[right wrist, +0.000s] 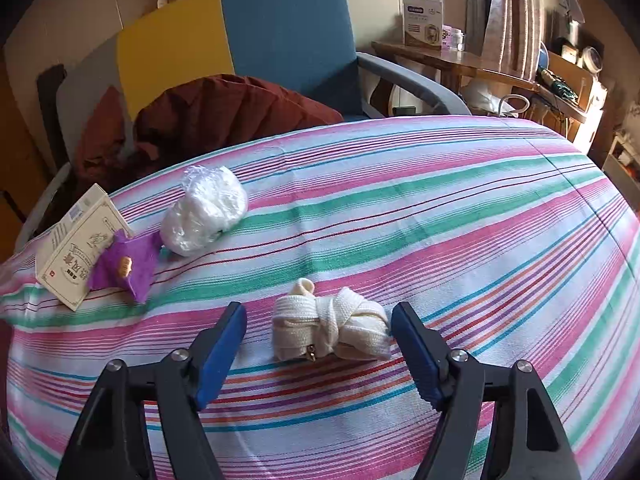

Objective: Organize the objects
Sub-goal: 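Return the right tool to the pile and grasp the rolled white sock bundle, then grasp the white cardboard box with the left tool while the right tool holds the sock bundle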

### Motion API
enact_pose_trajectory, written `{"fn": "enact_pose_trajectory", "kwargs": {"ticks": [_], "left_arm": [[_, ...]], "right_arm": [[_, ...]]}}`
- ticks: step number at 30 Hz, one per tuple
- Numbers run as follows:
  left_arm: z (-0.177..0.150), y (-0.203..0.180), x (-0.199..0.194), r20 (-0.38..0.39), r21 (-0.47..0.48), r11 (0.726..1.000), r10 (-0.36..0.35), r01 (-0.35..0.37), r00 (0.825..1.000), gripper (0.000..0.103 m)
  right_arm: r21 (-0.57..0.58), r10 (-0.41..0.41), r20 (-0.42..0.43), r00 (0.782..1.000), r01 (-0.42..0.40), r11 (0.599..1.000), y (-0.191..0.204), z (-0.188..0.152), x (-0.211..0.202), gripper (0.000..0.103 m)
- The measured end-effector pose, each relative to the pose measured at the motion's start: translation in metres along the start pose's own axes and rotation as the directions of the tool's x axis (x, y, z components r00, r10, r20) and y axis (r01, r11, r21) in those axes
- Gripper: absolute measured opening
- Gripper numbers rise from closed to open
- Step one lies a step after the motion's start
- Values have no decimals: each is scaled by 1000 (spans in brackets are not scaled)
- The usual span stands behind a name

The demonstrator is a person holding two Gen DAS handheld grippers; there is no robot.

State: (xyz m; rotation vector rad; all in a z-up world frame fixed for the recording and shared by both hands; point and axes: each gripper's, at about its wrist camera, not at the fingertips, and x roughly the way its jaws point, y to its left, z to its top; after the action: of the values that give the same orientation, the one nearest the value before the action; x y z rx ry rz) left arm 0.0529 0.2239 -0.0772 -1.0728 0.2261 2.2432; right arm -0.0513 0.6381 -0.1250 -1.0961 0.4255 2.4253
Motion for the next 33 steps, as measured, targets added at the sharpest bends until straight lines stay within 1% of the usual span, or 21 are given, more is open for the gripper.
{"fn": "enact_pose_trajectory", "kwargs": {"ticks": [1, 2, 4, 9, 13, 14, 16, 18, 19, 21, 22, 27, 29, 32, 33], "left_arm": [[2, -1, 2, 2, 1, 1000, -4, 4, 1000, 67], [5, -2, 3, 2, 3, 1000, -6, 6, 1000, 67], [12, -4, 7, 5, 1, 1000, -6, 6, 1000, 67], [37, -6, 21, 21, -7, 1000, -14, 14, 1000, 67], [65, -7, 44, 10, -13, 1000, -17, 17, 1000, 67], [73, -8, 51, 10, -6, 1000, -14, 14, 1000, 67], [88, -11, 67, -10, 12, 1000, -15, 15, 1000, 74], [106, -17, 84, -18, 50, 999, -14, 14, 1000, 80], [114, -19, 93, -26, 66, 998, -17, 19, 1000, 82], [133, -22, 113, -47, 86, 996, -19, 23, 999, 82], [142, -23, 123, -53, 90, 995, -36, 40, 998, 82], [183, -30, 163, -56, 174, 985, -2, 12, 998, 82], [198, -31, 178, -59, 199, 980, -8, 20, 998, 82], [212, -27, 202, -91, 198, 980, -7, 25, 996, 84], [216, -24, 209, -96, 192, 981, 2, 17, 995, 84]], "right_arm": [[0, -3, 3, 1000, 3, 1000, 0, 0, 0, 66], [-1, -8, 6, 1000, 8, 1000, 0, -1, 0, 64], [2, -9, 14, 1000, 9, 1000, 0, -3, -2, 53], [-6, -14, 22, 1000, 14, 1000, 2, -4, -3, 51], [-36, 40, 30, 999, -39, 999, 10, -5, -6, 51], [-47, 51, 29, 998, -50, 998, 13, -5, -6, 51], [-69, 68, 24, 997, -67, 995, 18, -6, -5, 51], [-85, 69, 19, 997, -67, 994, 21, -6, -4, 51], [-89, 66, 17, 998, -64, 994, 22, -7, -4, 51], [-83, 71, 16, 997, -69, 994, 22, -7, -4, 51], [-77, 76, 16, 997, -74, 994, 21, -7, -4, 51], [-69, 77, 17, 997, -76, 995, 20, -7, -2, 51], [-66, 78, 17, 997, -77, 995, 20, -7, -3, 52], [-53, 89, 18, 996, -88, 995, 18, -6, -3, 52], [-50, 91, 19, 996, -90, 995, 18, -6, -3, 52]]}}
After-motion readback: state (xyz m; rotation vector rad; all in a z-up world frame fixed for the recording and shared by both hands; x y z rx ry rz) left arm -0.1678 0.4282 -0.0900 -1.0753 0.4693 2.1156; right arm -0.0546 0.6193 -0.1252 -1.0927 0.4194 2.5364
